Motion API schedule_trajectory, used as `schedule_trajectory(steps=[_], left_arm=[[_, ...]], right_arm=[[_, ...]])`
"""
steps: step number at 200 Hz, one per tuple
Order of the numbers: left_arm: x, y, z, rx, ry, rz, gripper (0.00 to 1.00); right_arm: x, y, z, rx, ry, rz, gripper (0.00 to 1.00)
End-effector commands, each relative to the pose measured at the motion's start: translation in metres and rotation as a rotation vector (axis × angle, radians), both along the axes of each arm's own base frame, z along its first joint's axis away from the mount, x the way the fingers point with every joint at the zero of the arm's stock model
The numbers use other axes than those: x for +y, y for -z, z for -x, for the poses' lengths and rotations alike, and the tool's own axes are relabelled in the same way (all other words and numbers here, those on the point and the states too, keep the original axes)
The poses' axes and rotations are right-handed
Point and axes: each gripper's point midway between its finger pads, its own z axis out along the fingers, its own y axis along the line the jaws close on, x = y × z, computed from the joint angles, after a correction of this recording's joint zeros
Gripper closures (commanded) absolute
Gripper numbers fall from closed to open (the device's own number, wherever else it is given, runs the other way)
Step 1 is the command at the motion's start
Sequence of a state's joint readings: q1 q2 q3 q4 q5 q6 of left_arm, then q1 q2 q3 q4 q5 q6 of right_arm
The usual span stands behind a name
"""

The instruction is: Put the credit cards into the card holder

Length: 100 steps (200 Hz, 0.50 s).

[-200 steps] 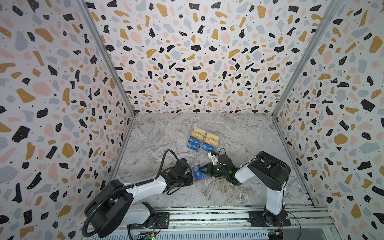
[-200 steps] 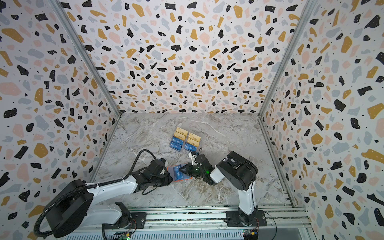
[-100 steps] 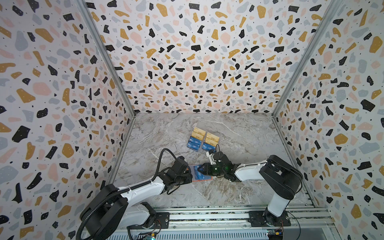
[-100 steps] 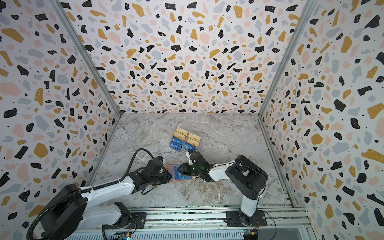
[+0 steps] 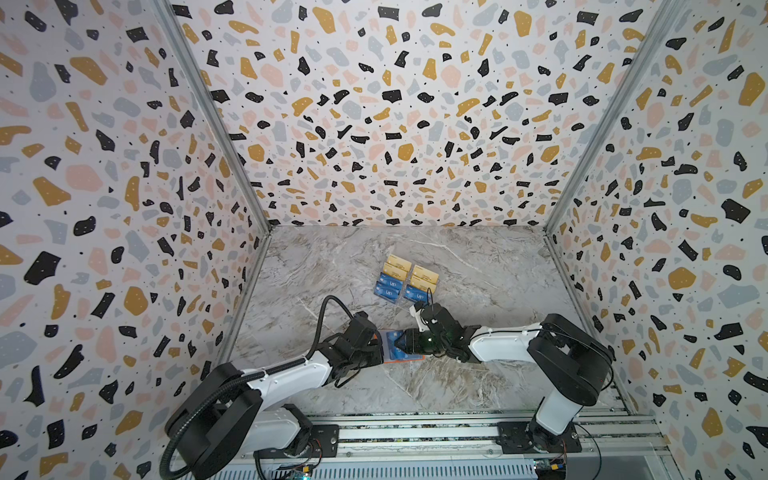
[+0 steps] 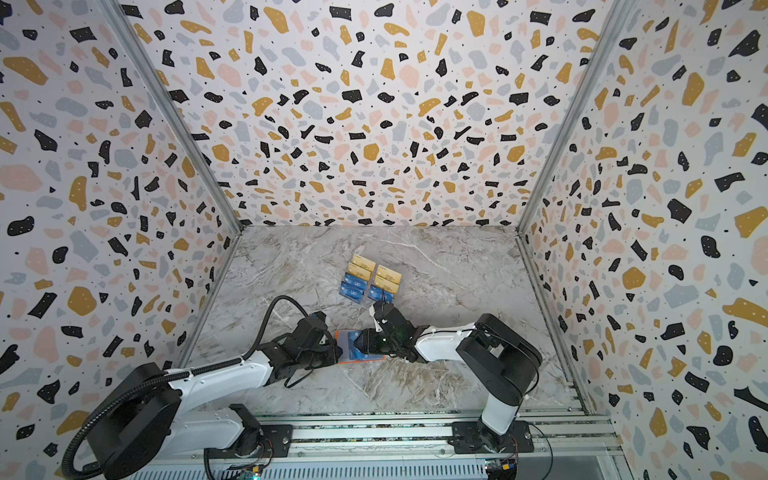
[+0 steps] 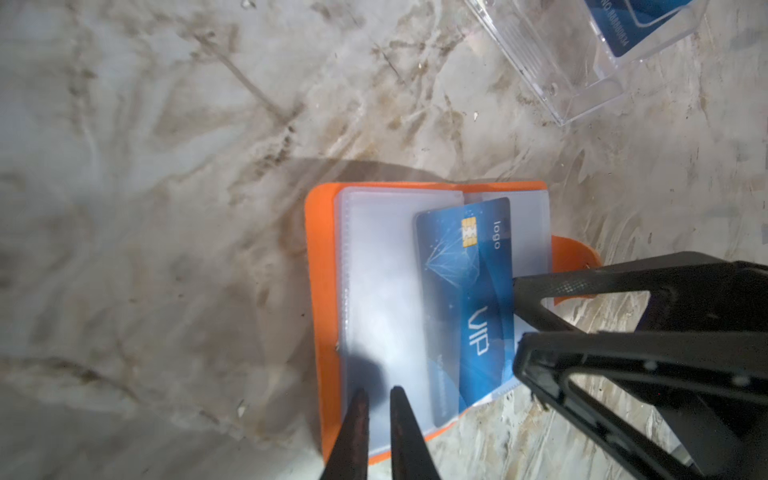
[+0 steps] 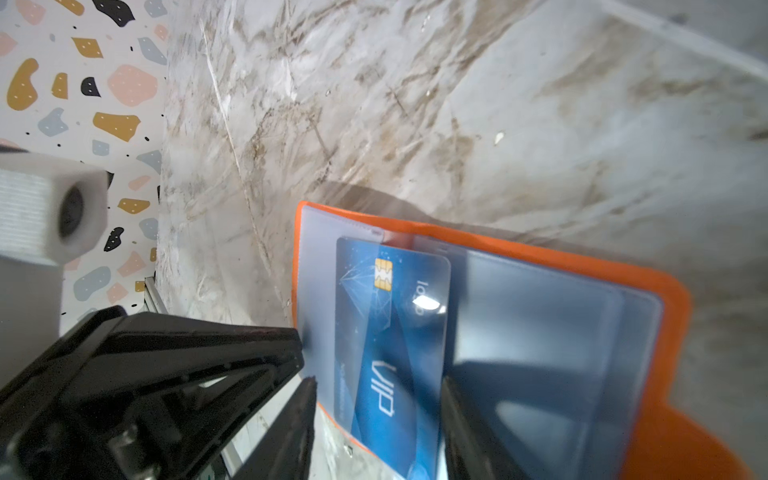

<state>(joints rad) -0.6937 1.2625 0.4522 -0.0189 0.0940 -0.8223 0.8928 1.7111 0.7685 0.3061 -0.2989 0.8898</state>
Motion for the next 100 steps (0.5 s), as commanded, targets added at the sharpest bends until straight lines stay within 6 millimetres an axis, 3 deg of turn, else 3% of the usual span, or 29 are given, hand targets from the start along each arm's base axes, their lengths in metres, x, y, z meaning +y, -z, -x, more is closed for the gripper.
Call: schedule_trajectory(steps=[1,32,69,100], left_arm=[[-0.003,-0.003,-0.001,-0.020,0.012,0.027,0.86],[-0.003,0.001,0.003,-0.011,0.020,0.037,0.86],[0.000,0.002,0.006,-0.011,0.021,0.034,0.87],[0.016,-0.016,-0.006,-0.079,-0.037,0.000,0.78]], right_arm=[[0.009,-0.007,0.006,0.025,-0.022,-0.005,0.54],[0.019,-0.016,0.007,0.025,-0.005,-0.033,0.56],[0.029,-0.008,0.011,0.082,0.000,-0.076,0.57],[0.027,-0.004,0.010,0.082,0.018,-0.070,0.57]])
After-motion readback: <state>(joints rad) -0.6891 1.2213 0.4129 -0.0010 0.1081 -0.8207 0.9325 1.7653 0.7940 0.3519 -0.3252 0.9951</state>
